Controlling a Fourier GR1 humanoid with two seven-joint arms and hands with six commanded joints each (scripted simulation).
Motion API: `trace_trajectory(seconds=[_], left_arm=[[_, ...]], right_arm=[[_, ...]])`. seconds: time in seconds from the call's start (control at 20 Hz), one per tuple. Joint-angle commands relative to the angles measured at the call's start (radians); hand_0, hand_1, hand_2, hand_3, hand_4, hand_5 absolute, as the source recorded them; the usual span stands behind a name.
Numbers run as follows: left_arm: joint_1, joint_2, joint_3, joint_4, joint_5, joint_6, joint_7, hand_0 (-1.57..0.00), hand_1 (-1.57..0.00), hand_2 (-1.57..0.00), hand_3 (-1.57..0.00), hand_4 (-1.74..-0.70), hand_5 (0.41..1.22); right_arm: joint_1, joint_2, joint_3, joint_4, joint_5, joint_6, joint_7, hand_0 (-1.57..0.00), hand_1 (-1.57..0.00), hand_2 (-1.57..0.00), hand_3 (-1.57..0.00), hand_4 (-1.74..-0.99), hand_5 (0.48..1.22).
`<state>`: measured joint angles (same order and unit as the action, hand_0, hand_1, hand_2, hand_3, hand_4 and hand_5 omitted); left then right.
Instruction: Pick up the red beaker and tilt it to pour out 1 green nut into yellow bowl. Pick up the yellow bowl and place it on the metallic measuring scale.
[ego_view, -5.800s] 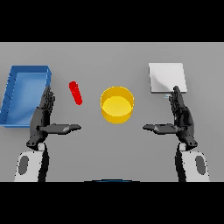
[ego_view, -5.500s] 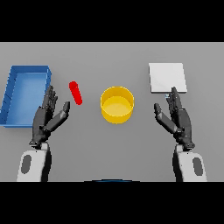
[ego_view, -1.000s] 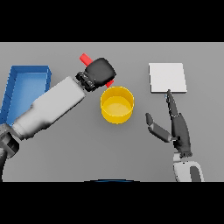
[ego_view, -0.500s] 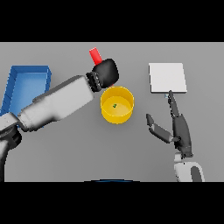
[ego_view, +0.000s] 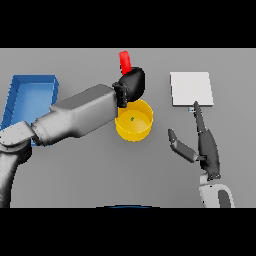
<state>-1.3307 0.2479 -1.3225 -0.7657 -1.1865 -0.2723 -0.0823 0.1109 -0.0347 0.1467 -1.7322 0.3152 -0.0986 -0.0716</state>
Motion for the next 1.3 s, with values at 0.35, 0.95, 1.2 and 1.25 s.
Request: trace_trajectory(seconds=[0.35, 0.95, 1.2, 1.25], left_arm=[[-0.191, 0.029, -0.036, 0.067, 0.004, 0.025, -0.049, -1.57, -1.57, -1.57, -1.57, -1.72, 1.221], [-0.343, 0.225, 0.533, 0.511, 0.600, 0.160, 0.101, -1.57, -1.57, -1.57, -1.40, -1.74, 1.221], [-0.224, 0.340, 0.718, 0.613, 0.884, 0.262, 0.144, -1.57, -1.57, -1.57, -1.50, -1.74, 1.221], [-0.184, 0.358, 0.742, 0.618, 0.932, 0.282, 0.156, -1.57, -1.57, -1.57, -1.51, -1.74, 1.221]], right_arm=[[-0.009, 0.012, -0.005, 0.017, -0.036, 0.015, -0.037, 0.00, 0.00, 0.00, 0.00, -1.150, 0.649], [-0.033, 0.010, 0.017, 0.030, 0.020, -0.009, -0.026, 0.00, 0.00, 0.00, 0.00, -1.142, 0.630], [-0.036, 0.020, 0.005, 0.035, -0.068, 0.044, -0.059, 0.00, 0.00, 0.00, 0.00, -1.081, 0.631], [-0.038, 0.018, 0.003, 0.041, -0.075, 0.049, -0.062, 0.00, 0.00, 0.00, 0.00, -1.092, 0.637]])
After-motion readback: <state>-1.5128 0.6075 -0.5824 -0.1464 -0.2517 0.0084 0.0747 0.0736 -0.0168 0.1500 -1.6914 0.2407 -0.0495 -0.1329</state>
